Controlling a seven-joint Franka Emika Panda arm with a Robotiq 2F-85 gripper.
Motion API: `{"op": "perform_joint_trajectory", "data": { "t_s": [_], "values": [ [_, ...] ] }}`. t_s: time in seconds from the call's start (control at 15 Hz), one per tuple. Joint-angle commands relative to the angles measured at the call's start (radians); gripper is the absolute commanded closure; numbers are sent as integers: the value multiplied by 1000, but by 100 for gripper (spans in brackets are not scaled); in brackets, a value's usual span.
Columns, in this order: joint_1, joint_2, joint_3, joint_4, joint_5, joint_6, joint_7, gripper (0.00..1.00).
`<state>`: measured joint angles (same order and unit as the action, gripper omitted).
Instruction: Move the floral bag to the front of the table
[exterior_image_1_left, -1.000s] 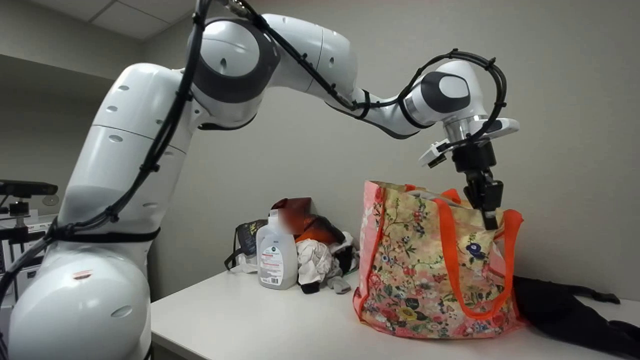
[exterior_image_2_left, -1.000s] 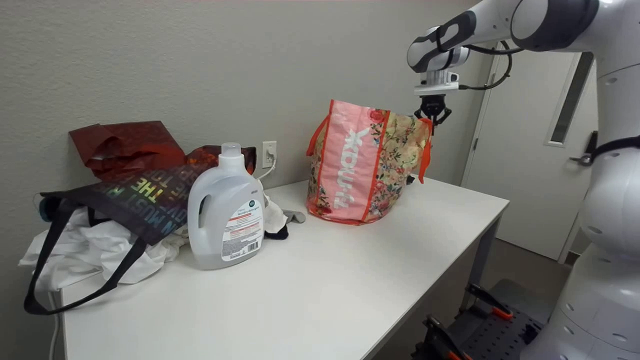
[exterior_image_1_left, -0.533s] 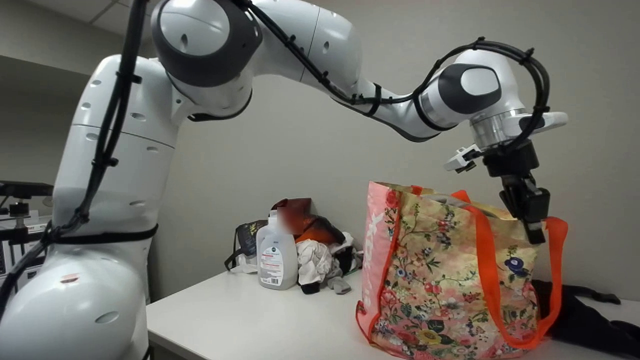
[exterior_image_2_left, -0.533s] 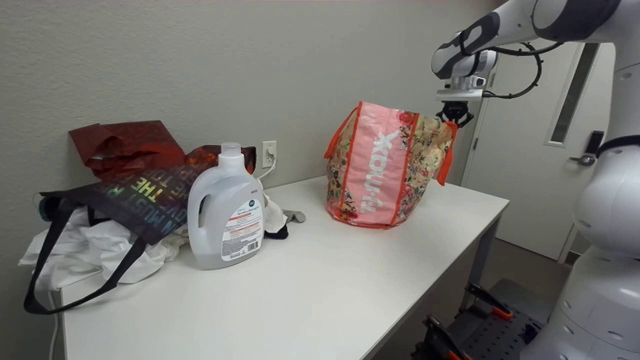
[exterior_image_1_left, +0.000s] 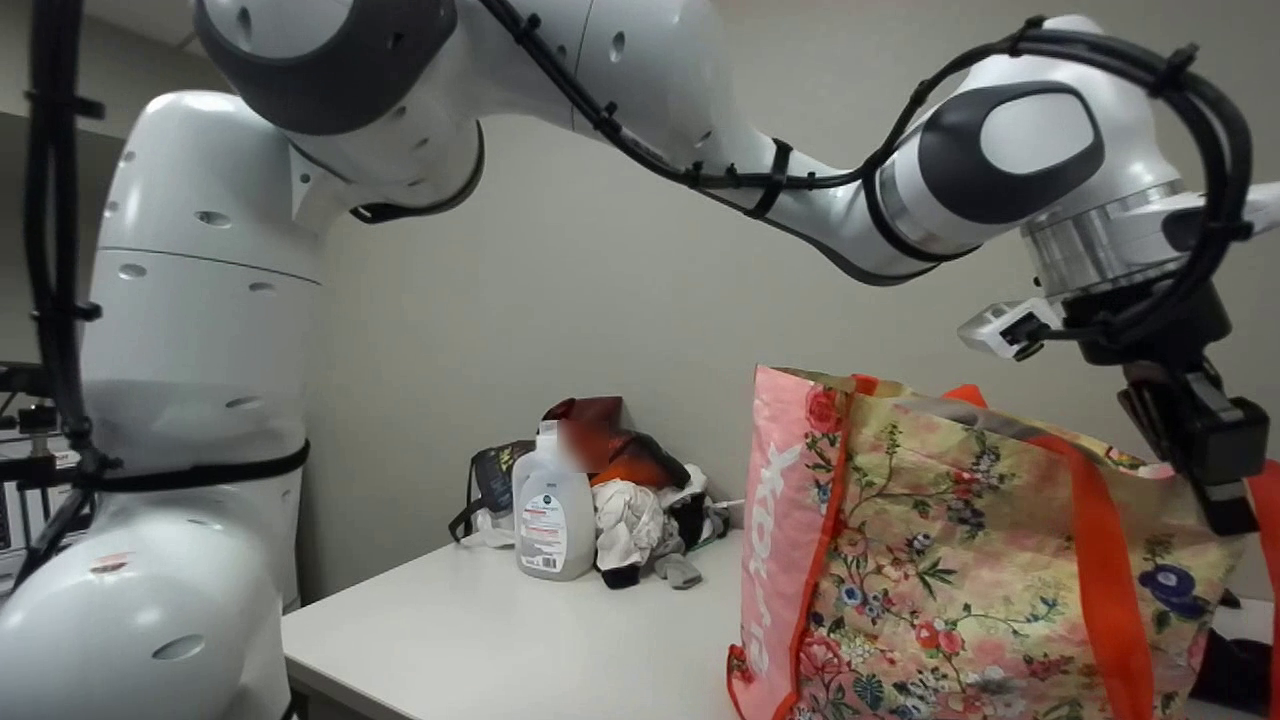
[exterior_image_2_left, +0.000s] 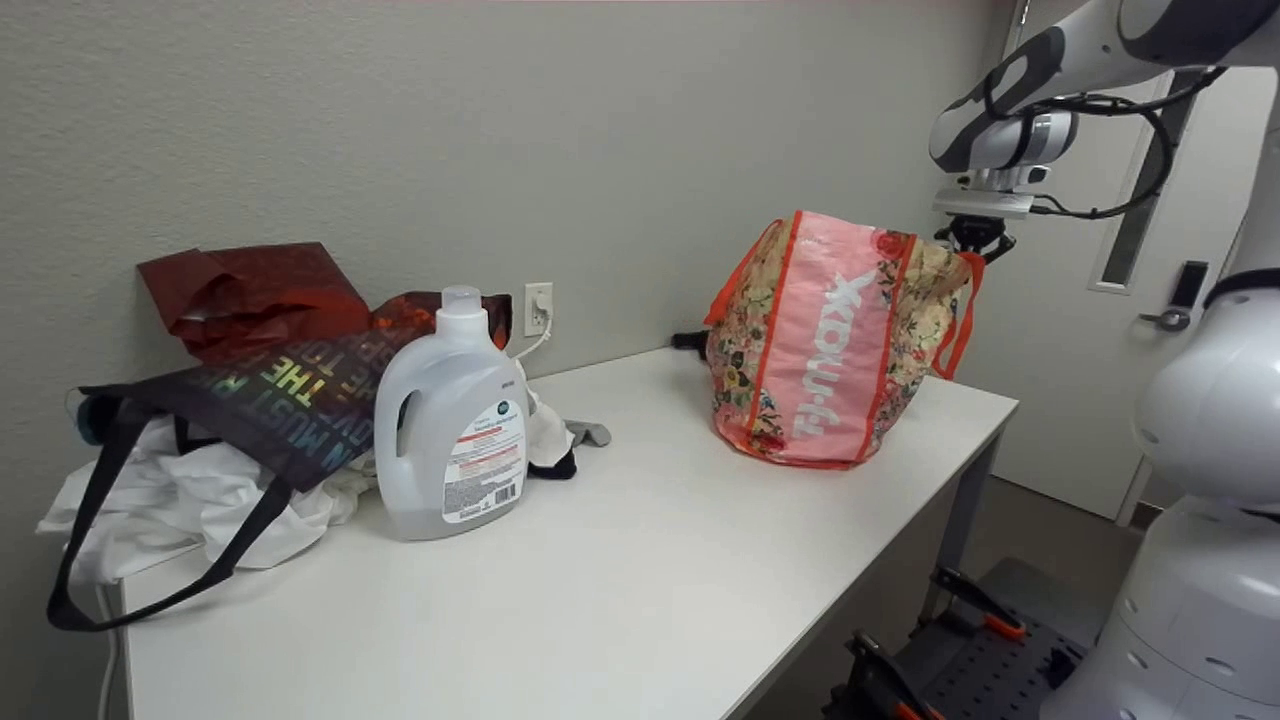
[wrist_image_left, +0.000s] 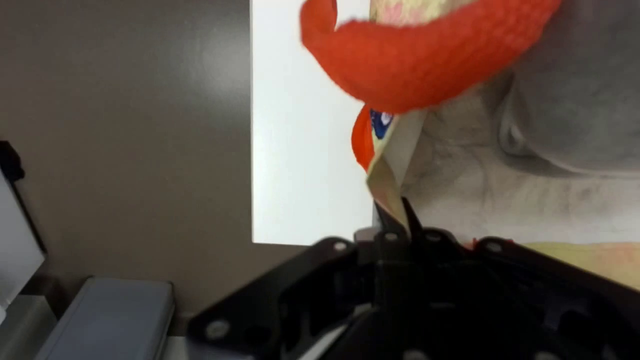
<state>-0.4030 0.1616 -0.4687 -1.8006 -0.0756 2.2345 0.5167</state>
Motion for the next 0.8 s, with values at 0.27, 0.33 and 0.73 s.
{"op": "perform_joint_trajectory", "data": {
  "t_s": [0.27,0.33,0.73],
  "values": [
    [-24,-114,-21,-125,-4,92,30,100],
    [-21,-120,-13,-134,11,101,26,100],
    [55,-180,90,-154,101,102,24,44]
  ]
}}
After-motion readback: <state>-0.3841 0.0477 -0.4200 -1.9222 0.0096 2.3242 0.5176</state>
